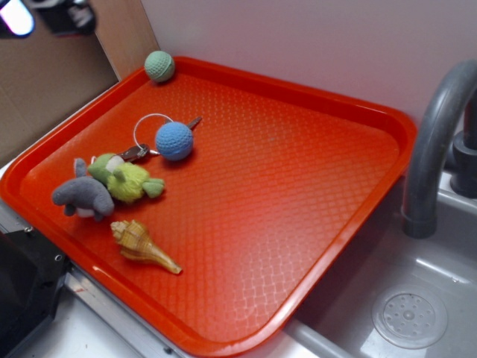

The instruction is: Grab the green ball.

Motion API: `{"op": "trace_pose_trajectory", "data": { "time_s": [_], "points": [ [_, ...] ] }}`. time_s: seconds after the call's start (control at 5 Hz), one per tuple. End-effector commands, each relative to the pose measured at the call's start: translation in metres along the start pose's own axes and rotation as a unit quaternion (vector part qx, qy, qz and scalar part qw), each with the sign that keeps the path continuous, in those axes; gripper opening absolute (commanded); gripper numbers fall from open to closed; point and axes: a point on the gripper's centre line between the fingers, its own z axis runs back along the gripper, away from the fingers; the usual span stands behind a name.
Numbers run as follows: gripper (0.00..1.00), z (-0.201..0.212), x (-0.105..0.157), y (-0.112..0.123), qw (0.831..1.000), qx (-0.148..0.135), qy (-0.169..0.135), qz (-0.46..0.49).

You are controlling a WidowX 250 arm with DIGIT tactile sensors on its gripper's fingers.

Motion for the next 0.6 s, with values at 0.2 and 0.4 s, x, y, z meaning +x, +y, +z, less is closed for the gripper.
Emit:
{"op": "trace_pose_trajectory", "data": {
  "time_s": [0.2,0.4],
  "points": [
    [1.0,-0.069,0.092,0.038,0.99,0.091,-0.103,0.044],
    [1.0,-0.085,0.107,0.066,0.988,0.118,-0.097,0.035]
  ]
}}
